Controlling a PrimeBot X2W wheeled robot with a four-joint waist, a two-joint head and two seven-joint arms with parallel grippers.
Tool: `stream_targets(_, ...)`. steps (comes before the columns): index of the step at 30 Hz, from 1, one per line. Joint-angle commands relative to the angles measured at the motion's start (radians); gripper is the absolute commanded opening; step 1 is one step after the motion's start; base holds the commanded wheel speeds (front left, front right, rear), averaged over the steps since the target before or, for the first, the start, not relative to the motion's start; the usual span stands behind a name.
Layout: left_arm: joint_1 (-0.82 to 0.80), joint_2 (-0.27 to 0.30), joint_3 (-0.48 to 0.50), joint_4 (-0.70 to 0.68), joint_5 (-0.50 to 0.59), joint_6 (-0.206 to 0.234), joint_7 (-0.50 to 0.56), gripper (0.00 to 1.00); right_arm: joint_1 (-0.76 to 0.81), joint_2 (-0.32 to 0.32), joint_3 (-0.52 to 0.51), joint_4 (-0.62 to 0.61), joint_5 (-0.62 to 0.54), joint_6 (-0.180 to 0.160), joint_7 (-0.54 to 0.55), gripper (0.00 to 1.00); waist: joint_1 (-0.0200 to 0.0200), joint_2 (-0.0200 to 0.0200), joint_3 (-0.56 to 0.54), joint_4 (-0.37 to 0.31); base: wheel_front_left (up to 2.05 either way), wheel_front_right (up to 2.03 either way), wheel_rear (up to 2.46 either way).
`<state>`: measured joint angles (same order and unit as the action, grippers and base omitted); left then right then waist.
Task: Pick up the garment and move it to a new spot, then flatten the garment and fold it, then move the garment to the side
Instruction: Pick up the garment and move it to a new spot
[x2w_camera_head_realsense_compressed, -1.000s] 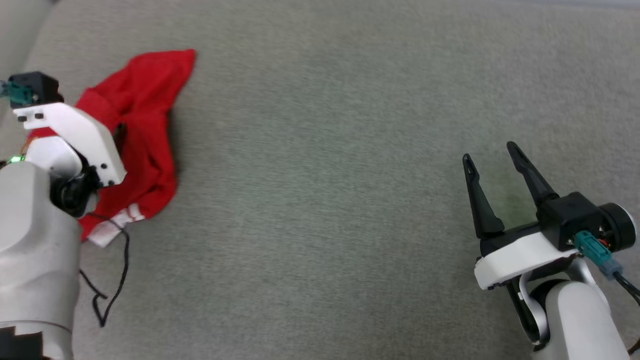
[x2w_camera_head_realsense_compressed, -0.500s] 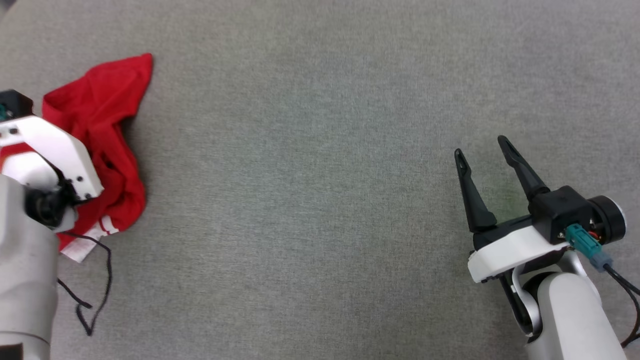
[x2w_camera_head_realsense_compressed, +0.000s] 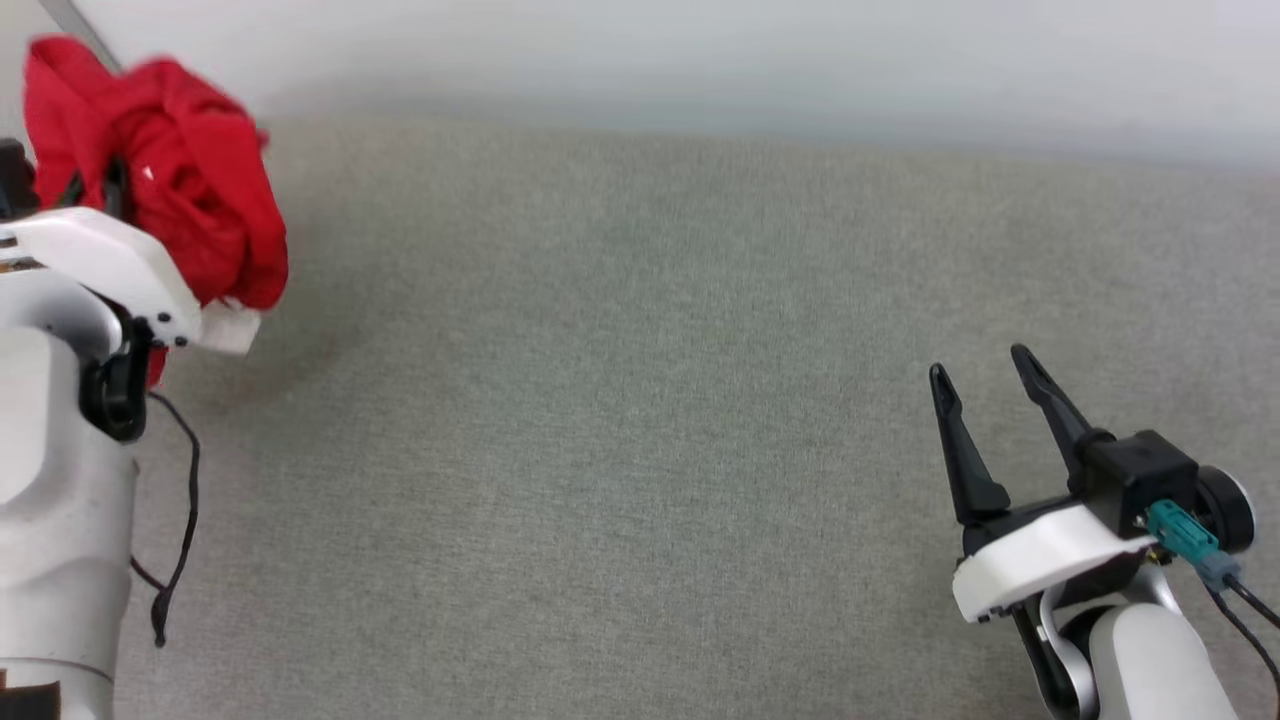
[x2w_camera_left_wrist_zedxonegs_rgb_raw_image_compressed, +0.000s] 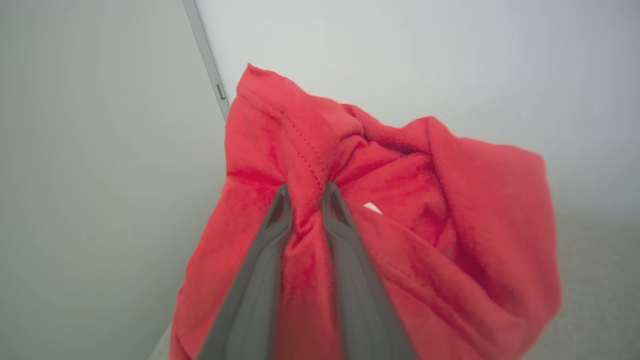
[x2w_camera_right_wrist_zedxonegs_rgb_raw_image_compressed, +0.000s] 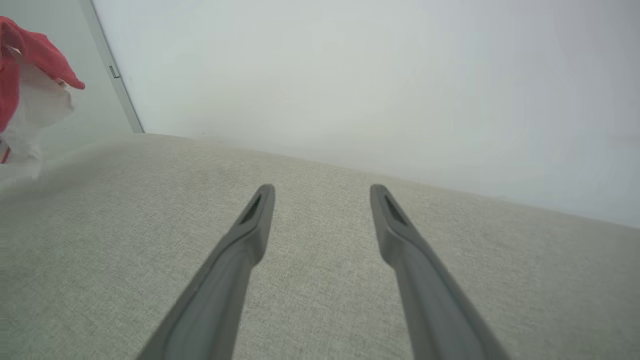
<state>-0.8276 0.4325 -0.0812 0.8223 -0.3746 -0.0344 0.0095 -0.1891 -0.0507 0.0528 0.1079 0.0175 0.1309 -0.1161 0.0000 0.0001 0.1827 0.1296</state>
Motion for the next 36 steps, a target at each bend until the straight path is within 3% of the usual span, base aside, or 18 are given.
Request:
stream_targets(1,-0.013,-0.014,-0.009,-0.018,0.009,0.006,-0.040,0.00,0.023,0.001,-0.011,-0.003,0.007,0.000,0.001,1.00,0.0000,-0.0001,-0.055,-0.001,0.00,0.00,0.00)
stream_targets(10,0.025,-0.129,-0.077,-0.129,0.021,-0.007,-0.145,0.00,0.083,0.001,-0.038,-0.024,0.006,0.000,0.021,1.00,0.0000,-0.0001,-0.147,-0.080,0.00,0.00,0.00)
stream_targets(17,0.113,-0.271,-0.173,-0.201,0.000,-0.041,-0.111,0.00,0.115,0.001,-0.066,-0.057,0.001,0.000,0.045,1.00,0.0000,-0.0001,-0.165,-0.193,0.00,0.00,0.00)
stream_targets(21,0.152,-0.322,-0.227,-0.215,-0.017,-0.062,-0.093,0.00,0.124,0.000,-0.089,-0.075,-0.012,0.000,0.053,1.00,0.0000,-0.0001,-0.150,-0.236,0.00,0.00,0.00)
stream_targets(29,0.288,-0.372,-0.417,-0.196,-0.058,-0.091,-0.025,0.00,0.121,0.001,-0.096,-0.092,0.013,0.000,0.050,1.00,0.0000,-0.0001,-0.084,-0.320,0.00,0.00,0.00)
stream_targets(32,0.336,-0.376,-0.481,-0.185,-0.073,-0.094,-0.005,0.45,0.114,0.001,-0.091,-0.090,0.018,0.000,0.042,1.00,0.0000,-0.0001,-0.064,-0.333,0.00,0.00,0.00)
stream_targets(33,0.351,-0.377,-0.501,-0.180,-0.076,-0.094,0.003,0.78,0.112,0.001,-0.090,-0.088,0.021,0.000,0.039,1.00,0.0000,-0.0001,-0.059,-0.335,0.00,0.00,0.00)
stream_targets(34,0.360,-0.377,-0.519,-0.177,-0.075,-0.095,0.004,1.00,0.109,0.001,-0.090,-0.086,0.021,0.000,0.036,1.00,0.0000,-0.0001,-0.057,-0.335,0.00,0.00,0.00)
stream_targets(36,0.363,-0.375,-0.531,-0.184,-0.075,-0.096,-0.020,1.00,0.102,0.001,-0.095,-0.079,0.022,0.000,0.033,1.00,0.0000,-0.0001,-0.053,-0.331,0.00,0.00,0.00)
